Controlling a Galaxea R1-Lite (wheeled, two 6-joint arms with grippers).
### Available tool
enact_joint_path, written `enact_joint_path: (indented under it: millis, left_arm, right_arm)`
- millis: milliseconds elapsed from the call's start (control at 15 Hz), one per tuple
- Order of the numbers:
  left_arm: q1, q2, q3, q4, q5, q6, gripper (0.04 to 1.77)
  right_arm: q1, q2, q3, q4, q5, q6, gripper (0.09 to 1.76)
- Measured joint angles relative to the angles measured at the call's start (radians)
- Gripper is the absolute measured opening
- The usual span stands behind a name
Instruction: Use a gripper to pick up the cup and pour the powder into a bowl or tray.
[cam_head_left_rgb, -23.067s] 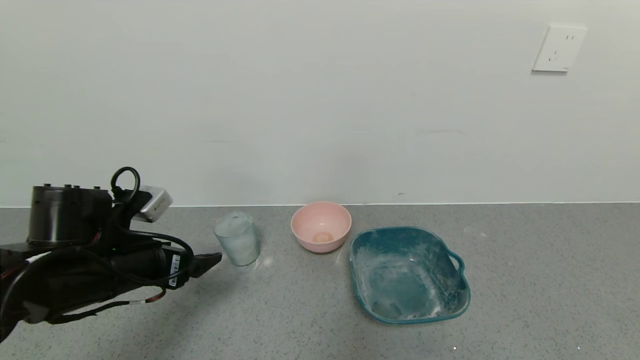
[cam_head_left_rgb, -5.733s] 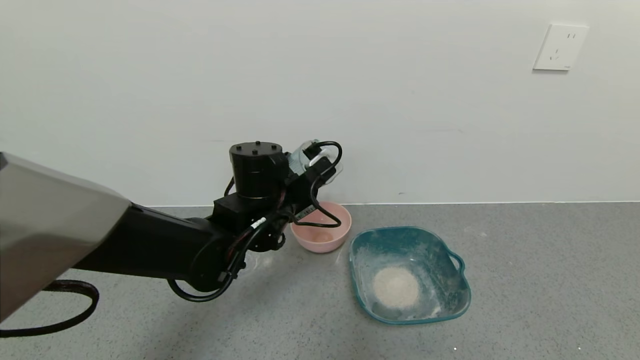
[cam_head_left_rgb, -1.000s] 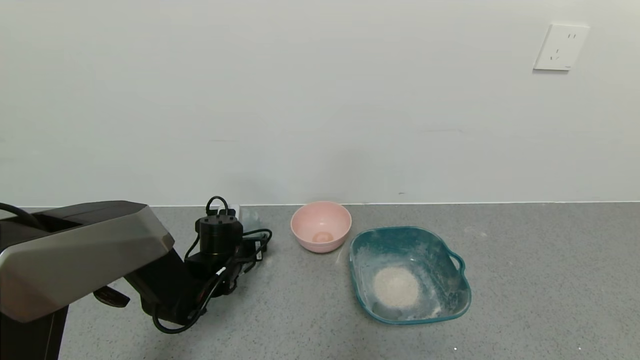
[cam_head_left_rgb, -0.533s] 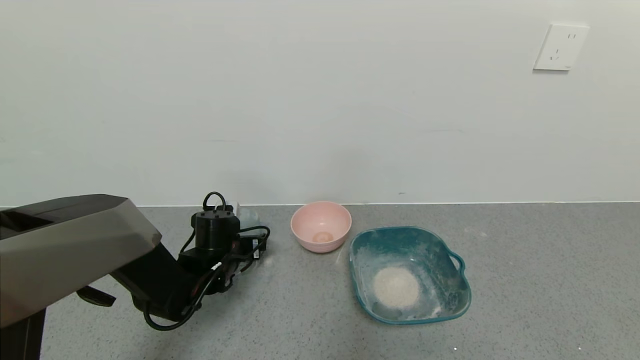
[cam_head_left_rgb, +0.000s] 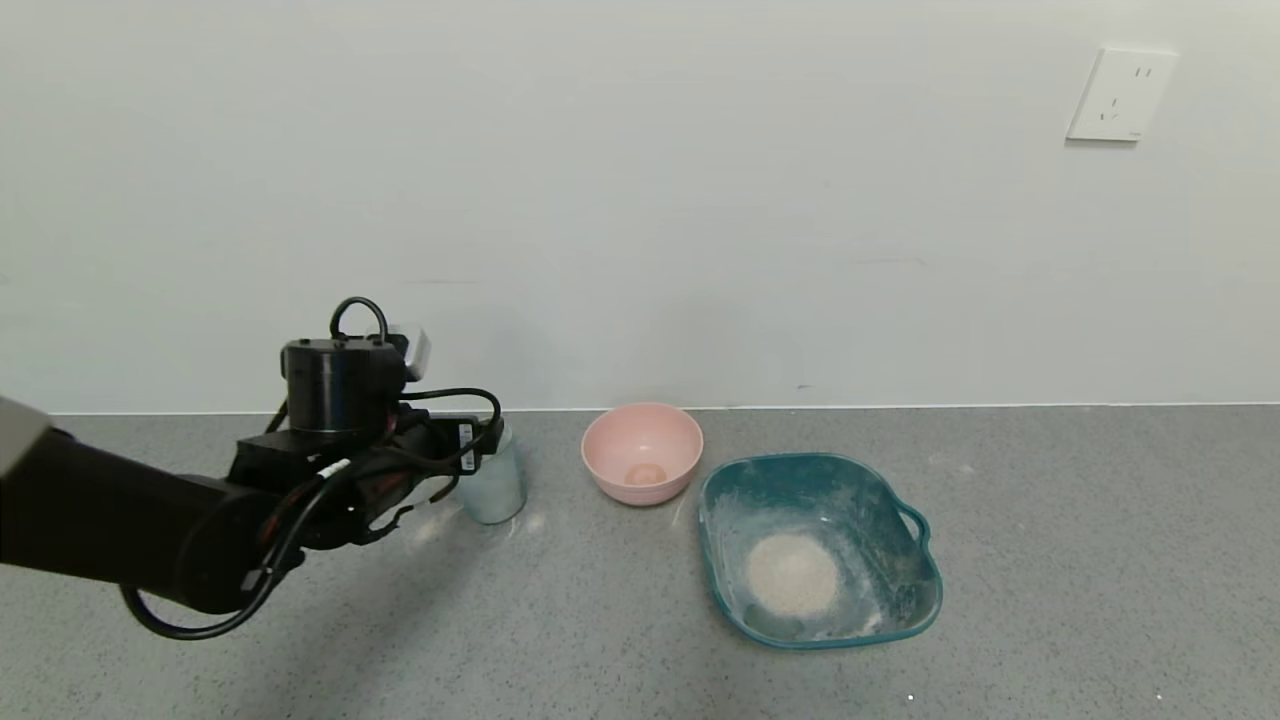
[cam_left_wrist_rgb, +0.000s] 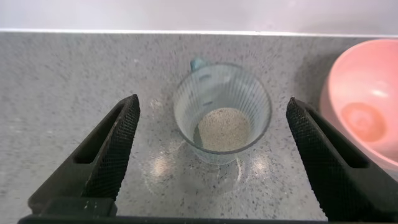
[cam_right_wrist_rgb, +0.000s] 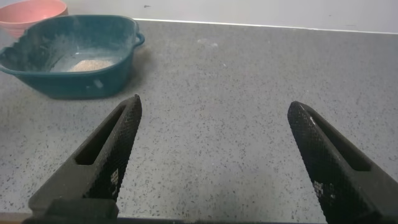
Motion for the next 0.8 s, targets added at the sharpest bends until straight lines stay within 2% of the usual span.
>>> enact_joint_path:
  millis: [133,333,600,800]
  left_arm:
    - [0.000,-0.124,-0.008,0.108,-0.021,0.012,1.69]
    - [0.000,-0.301,-0.025,0.241,-0.084,0.021,1.70]
    - [0.002,-0.521,-0.014,0.391,-0.206,0.029,1.70]
    - [0.037,-0.693,0.018,0.491,-0.277,0.081,1.71]
  right_arm:
    - [0.000,0.000,0.000,0.000,0.000,0.000,1.71]
    - [0.000,0.000,0.000,0.000,0.000,0.000,1.71]
    - [0.000,0.000,0.000,-0.001,0.000,0.000,1.71]
    - [0.000,0.000,0.000,-0.001,0.000,0.000,1.71]
